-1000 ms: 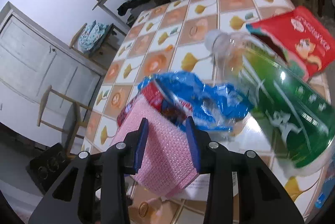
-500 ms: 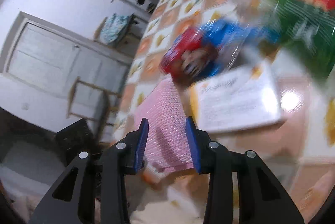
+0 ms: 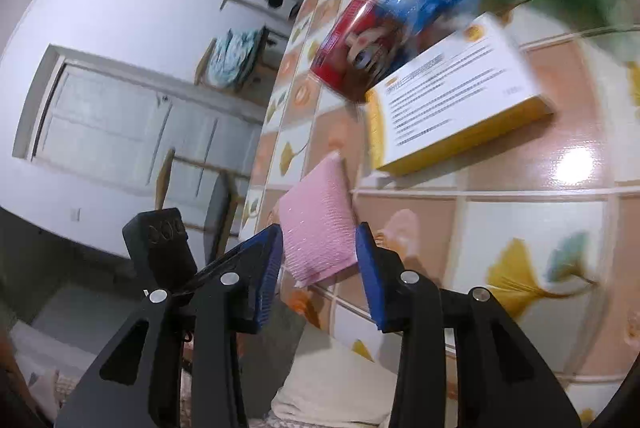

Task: Collect trash
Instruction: 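Grasp the pink scrubber sponge with the left tool and lift it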

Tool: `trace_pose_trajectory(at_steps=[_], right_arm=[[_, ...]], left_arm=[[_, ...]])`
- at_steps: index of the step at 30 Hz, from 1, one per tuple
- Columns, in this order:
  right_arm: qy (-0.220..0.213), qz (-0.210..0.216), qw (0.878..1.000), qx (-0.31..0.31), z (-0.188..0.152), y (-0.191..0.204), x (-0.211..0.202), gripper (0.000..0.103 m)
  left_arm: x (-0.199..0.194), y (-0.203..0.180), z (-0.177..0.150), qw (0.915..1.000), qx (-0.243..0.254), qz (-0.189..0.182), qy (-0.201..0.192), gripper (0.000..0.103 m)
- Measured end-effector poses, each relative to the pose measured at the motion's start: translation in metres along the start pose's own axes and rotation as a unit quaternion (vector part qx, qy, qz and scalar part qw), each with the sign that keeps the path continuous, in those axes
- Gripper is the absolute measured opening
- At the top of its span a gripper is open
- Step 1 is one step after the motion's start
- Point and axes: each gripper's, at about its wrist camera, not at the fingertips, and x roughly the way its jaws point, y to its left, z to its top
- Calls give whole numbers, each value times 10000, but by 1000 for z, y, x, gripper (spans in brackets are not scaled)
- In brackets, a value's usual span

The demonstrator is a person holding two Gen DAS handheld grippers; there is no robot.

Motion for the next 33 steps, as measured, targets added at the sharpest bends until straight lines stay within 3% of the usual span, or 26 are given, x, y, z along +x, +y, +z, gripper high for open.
trace_pose_trajectory(at_steps=[8,17,22,23,27,30,33], right_arm=[[-385,-130,9989,225,-11,-20,-30,38],[-562,-371,9976,130,-16,-22,-40,38],[-566,-1179,9884,-773,-5,-1,-43,41],[-489,-1316,9848,-1023,-2,4,-40,47],[-250,-1701,9645,-2006,20,26,-25,49],[-317,-1913,9577,-2128,46,26,-18,51],[-473,-2091,9608,-1759,71,12,-14,51]], left_arm=[[20,-21,10,9961,-166,869,45,90],[43,-50,11,9781,838,1899,-138,90],[42,-53,0,9724,1395,1865,-122,90],[41,-54,-2,9719,1444,1856,-120,90],[40,-46,-7,9740,1520,1680,-61,82],[36,-38,-7,9782,1425,1508,-86,81],[32,-33,-8,9805,1341,1429,-107,81]])
